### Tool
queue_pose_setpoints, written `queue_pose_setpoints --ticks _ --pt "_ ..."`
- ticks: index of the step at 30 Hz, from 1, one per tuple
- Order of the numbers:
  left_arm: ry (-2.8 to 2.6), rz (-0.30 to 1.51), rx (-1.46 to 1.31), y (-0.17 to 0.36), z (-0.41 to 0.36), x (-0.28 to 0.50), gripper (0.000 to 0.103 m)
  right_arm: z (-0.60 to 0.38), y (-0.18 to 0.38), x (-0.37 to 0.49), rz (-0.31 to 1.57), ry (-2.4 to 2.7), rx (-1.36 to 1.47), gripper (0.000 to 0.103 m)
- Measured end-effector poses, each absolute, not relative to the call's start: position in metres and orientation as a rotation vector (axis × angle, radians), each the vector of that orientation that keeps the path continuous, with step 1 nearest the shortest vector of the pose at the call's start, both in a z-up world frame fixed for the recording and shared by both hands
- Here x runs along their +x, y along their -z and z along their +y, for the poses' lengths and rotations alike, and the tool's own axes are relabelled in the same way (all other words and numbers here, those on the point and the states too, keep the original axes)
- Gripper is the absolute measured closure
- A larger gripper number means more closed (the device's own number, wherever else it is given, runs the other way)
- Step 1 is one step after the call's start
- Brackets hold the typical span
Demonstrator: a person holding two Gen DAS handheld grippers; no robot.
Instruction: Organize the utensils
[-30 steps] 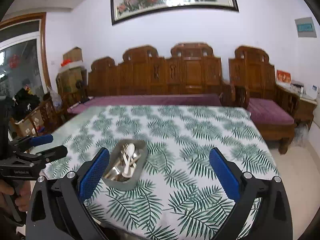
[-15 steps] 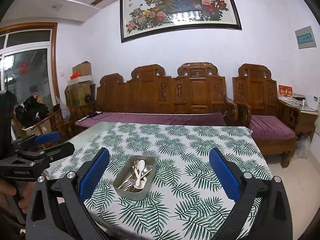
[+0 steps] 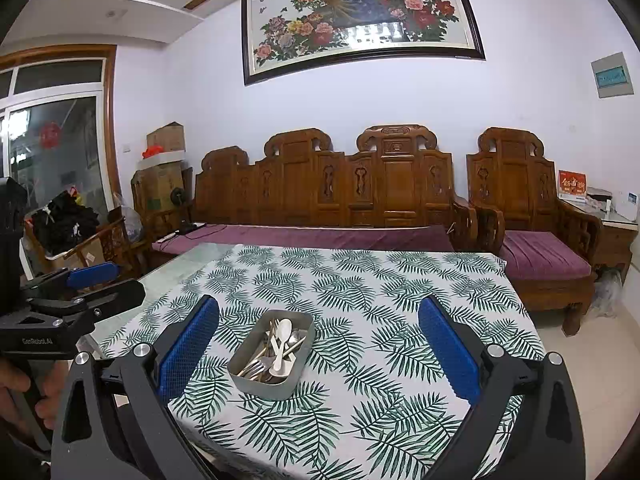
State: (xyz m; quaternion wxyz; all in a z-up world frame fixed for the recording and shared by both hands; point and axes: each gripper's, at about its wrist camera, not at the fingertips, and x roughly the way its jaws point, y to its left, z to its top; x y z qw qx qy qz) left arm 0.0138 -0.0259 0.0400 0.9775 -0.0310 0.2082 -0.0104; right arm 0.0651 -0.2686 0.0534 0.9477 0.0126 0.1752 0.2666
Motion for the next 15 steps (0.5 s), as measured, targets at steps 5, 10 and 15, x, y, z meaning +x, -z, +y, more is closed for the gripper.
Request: queue_pose_setpoints --ticks 5,10,15 --pt "0.02 0.419 -0.067 -0.0397 -0.0253 0.0137 0.008 -0.2682 -0.0538 0.0652 0.355 -0.544 0.028 0.003" --pt "0.019 0.419 -0.065 -0.0398 -0.0255 0.0135 0.008 -0.2682 -0.054 0.0651 0.355 -0.542 0.028 0.003" --pt "0.02 0.414 -0.065 -0.0412 -0.0237 0.0123 0.008 -0.266 -0.0543 0.0643 0.353 -0.546 0.028 0.003"
